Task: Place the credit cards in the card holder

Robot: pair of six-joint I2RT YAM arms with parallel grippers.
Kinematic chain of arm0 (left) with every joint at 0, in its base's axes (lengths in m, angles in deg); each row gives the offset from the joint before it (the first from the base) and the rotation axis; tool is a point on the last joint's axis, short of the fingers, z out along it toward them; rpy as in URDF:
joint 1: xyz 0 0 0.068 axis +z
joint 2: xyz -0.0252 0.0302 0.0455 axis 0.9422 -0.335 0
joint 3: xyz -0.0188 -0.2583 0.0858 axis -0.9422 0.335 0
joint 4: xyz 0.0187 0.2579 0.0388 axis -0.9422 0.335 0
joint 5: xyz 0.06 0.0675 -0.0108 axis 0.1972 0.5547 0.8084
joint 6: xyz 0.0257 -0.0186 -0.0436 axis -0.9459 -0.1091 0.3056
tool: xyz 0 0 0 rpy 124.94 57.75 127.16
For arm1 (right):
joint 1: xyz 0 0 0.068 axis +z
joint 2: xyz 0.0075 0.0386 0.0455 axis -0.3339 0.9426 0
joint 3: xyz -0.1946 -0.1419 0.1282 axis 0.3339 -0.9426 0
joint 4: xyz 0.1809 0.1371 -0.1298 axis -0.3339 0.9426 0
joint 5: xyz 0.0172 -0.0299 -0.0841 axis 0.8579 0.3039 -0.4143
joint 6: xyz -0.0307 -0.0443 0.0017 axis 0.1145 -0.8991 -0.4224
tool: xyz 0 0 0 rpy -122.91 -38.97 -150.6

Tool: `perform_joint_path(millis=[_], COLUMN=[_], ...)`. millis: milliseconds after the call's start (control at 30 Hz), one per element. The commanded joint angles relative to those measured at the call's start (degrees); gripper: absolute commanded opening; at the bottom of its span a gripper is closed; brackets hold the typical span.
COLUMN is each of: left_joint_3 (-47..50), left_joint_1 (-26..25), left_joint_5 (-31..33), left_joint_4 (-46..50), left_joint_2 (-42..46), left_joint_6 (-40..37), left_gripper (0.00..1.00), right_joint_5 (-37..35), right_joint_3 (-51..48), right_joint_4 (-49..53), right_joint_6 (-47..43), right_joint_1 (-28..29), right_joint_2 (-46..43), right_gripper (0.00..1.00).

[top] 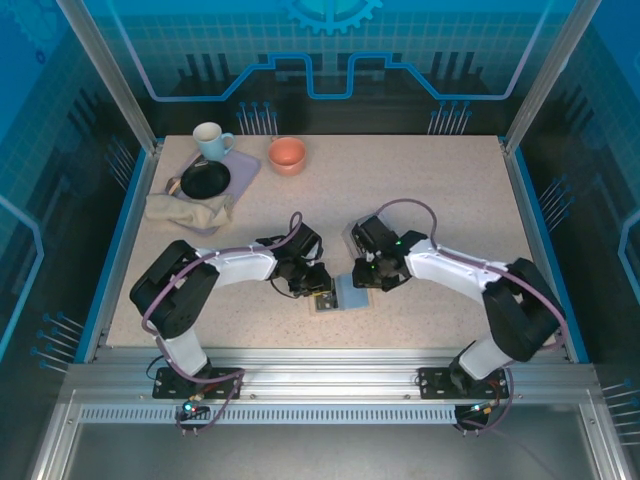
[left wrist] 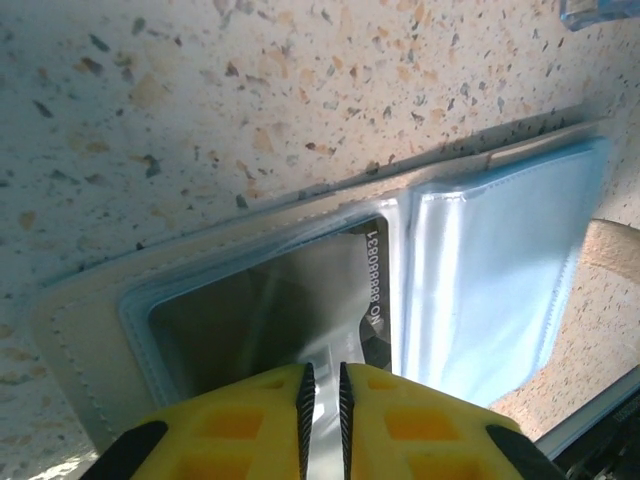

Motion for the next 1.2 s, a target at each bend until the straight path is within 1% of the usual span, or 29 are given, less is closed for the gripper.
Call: perform_joint_path(millis=[0,67,167,233,267,300,333,367,400,433,467,500,533,600,633,700,767,933,1033,1167], left_joint_3=[-2.69,-3.95,-6.13,-7.41,-7.92,-8.29,-8.64,-8.93,-9.2,-9.3,-9.22,-9.21,-9.29,-10.09,-10.69,-12.22,-13.66,-15.98,-17.54,-21.42], left_joint_1=[-0.1,-0.04,0.1,0.32,0.67,1.13,1.67,2.35,3.16,3.77,4.39,4.9,5.24,5.81,5.81,5.86,5.85,5.79,5.84,6.05], left_joint_5=[1.35,2.03,3.22,3.86,4.02,3.94,3.73,3.46,2.78,2.17,1.45,0.85,0.35,-0.67,-0.78,-0.92,-1.0,-1.74,-2.0,-2.89], left_joint_4=[4.74,5.75,6.99,7.44,7.17,6.69,6.41,6.02,5.4,4.72,3.74,2.88,2.31,1.23,1.21,1.62,1.95,0.93,0.26,0.25], left_joint_2=[2.08,3.42,4.53,4.64,4.58,4.41,4.07,3.65,3.07,2.66,2.34,2.06,1.69,0.79,0.34,-0.91,-2.16,-5.23,-6.94,-10.29], left_joint_6=[-2.83,-3.12,-3.3,-3.0,-2.55,-1.86,-1.12,0.08,1.18,2.08,3.11,3.99,4.56,5.34,5.42,5.56,5.75,7.54,8.37,9.46], left_gripper=[0.21,0.23,0.24,0.26,0.27,0.28,0.28,0.29,0.29,0.28,0.29,0.29,0.3,0.32,0.33,0.34,0.35,0.37,0.42,0.45], right_joint_5=[-3.02,-5.26,-6.75,-5.63,-4.44,-2.1,-0.14,0.46,-1.01,-2.88,-4.14,-5.32,-6.39,-8.96,-10.73,-13.4,-14.49,-14.7,-14.63,-14.36], right_joint_3=[4.82,6.11,7.93,11.33,14.31,17.46,18.86,19.81,20.33,20.58,20.93,21.55,22.38,25.32,26.66,28.85,30.11,32.57,33.77,33.7], right_joint_4=[3.12,3.96,3.03,5.18,8.3,11.43,12.19,11.92,11.33,10.67,9.96,9.52,9.56,11.51,12.51,13.97,14.4,14.23,14.62,14.17], right_joint_6=[-3.51,-5.45,-12.17,-16.94,-17.49,-17.51,-18.09,-19.3,-19.7,-20.02,-20.63,-21.37,-21.82,-22.43,-22.46,-22.8,-23.64,-25.24,-25.64,-25.64], right_joint_1=[-2.83,-6.28,-10.91,-12.82,-14.11,-15.85,-16.62,-16.55,-15.75,-14.74,-13.68,-12.84,-12.29,-11.8,-11.63,-11.5,-11.16,-10.63,-10.54,-10.56], right_joint_2=[-5.61,-6.99,-6.11,-3.14,-0.81,2.01,3.83,5.58,6.51,6.88,7.24,7.78,8.59,11.62,12.92,15.86,17.7,20.99,22.94,24.19], right_gripper=[0.47,0.6,0.68,0.69,0.69,0.63,0.56,0.52,0.5,0.52,0.56,0.57,0.56,0.52,0.49,0.39,0.34,0.33,0.3,0.3])
